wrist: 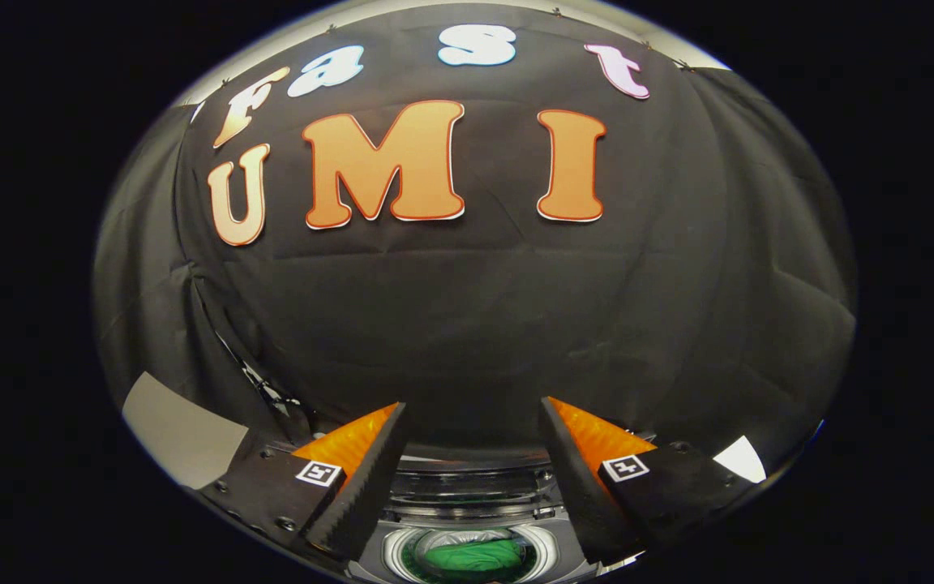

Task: Put the clothes into the washing machine and then close the washing machine lid.

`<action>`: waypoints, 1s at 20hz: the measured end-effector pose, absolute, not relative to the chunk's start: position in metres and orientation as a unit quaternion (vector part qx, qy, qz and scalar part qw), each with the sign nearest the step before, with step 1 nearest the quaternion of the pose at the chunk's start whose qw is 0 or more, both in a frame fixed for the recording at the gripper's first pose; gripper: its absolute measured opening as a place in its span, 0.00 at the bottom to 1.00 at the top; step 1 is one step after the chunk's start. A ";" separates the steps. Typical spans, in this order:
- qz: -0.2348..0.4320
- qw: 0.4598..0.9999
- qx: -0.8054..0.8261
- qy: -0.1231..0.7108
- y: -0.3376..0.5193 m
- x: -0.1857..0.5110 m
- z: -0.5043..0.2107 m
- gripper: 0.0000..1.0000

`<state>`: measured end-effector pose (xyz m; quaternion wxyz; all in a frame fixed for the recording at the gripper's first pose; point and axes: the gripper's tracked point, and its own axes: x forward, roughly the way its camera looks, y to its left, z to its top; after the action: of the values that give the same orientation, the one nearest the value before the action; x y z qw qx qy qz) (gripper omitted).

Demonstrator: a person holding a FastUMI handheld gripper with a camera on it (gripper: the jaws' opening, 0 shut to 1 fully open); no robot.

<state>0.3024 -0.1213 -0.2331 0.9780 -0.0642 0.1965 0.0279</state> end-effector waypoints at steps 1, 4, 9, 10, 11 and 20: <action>0.029 0.976 -0.074 0.201 -0.120 0.306 -0.240 1.00; 0.039 0.972 -0.080 0.215 -0.112 0.312 -0.256 1.00; 0.030 0.967 -0.088 0.238 -0.114 0.312 -0.282 0.99; 0.029 0.964 -0.094 0.245 -0.114 0.312 -0.288 0.99; 0.028 0.968 -0.088 0.235 -0.114 0.312 -0.284 0.99; 0.025 0.973 -0.049 0.225 -0.119 0.291 -0.288 1.00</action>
<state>0.2911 -0.1189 -0.2885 0.9729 -0.0495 0.2245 0.0249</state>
